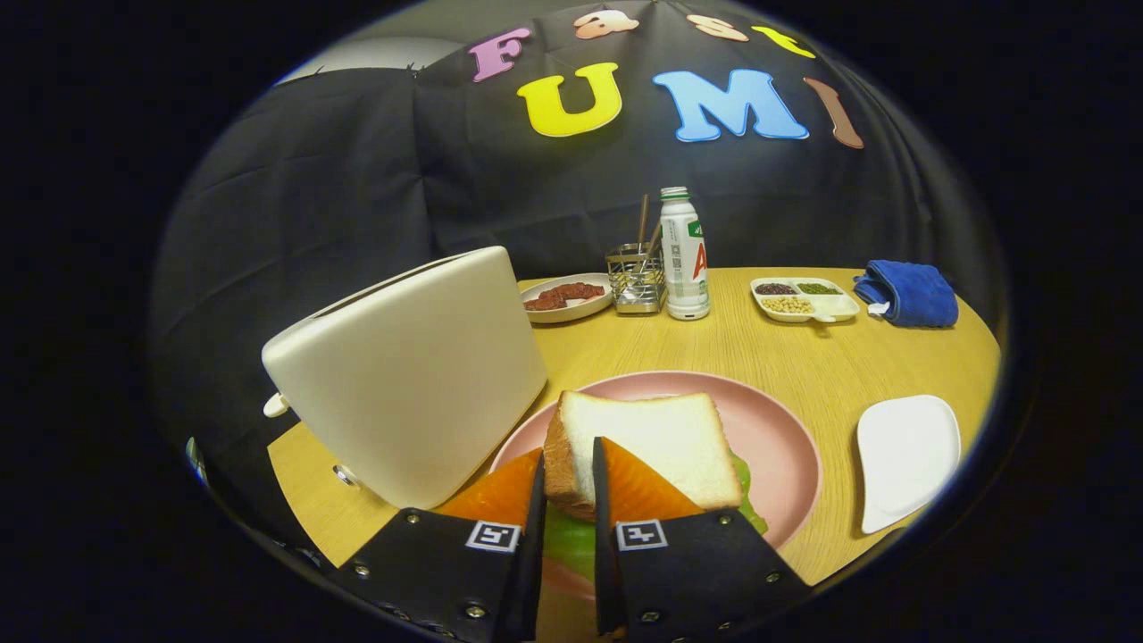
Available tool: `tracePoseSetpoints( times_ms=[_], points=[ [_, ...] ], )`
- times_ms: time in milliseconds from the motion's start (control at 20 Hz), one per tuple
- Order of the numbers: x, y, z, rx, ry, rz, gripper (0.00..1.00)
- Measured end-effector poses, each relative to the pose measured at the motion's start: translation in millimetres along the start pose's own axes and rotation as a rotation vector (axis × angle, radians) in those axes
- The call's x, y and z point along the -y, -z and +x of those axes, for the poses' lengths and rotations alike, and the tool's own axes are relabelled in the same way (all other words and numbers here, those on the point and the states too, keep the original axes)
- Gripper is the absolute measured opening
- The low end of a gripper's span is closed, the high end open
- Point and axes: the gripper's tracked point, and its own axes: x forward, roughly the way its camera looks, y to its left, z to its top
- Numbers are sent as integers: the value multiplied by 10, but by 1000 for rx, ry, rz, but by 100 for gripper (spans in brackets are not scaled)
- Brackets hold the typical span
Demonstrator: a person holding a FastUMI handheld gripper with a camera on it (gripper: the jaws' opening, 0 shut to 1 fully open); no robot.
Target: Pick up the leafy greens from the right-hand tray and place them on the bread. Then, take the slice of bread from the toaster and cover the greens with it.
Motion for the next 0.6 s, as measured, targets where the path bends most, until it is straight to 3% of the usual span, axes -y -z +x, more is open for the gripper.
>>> tracePoseSetpoints(
  times_ms=[100, 150, 200, 600],
  points=[
    [-108, 54, 7, -10, -43, 19, 29],
    [-103, 41, -21, -10, -36, 25, 41],
    [-90, 2, 22, 6, -33, 22, 45],
    [-101, 13, 23, 14, -34, 2, 44]
  ],
)
